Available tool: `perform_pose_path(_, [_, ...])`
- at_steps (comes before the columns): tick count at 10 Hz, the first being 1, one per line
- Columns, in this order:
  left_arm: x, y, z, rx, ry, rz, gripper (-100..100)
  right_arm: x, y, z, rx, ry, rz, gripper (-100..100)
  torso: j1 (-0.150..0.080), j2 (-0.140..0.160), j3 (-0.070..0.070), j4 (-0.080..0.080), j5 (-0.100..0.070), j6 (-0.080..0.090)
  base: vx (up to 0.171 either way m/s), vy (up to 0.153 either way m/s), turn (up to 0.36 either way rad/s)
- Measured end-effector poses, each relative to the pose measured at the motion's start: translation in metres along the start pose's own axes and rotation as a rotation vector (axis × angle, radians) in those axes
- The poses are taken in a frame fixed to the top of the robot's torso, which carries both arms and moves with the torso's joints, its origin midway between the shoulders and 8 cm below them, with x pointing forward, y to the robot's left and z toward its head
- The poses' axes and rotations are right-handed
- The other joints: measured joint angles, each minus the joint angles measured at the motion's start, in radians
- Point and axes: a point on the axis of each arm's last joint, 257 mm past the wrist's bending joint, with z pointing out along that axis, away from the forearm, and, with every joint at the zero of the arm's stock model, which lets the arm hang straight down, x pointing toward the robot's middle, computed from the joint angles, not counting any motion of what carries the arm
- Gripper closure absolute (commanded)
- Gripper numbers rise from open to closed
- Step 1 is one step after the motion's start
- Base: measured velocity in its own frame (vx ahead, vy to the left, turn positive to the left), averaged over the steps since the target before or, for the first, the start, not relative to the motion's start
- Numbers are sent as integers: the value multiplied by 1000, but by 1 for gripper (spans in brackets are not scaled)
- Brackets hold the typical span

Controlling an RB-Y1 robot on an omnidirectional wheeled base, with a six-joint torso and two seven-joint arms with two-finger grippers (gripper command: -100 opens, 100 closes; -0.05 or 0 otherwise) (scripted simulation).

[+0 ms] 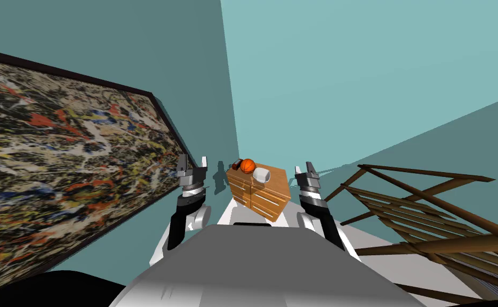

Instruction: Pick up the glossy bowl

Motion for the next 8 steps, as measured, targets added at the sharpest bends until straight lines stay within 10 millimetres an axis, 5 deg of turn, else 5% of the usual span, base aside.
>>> perform_pose_path(8, [0,0,0,0,0,0,0,-16,-11,-22,117,126,-322,-100,-2,3,2,1,0,0,-35,-27,107])
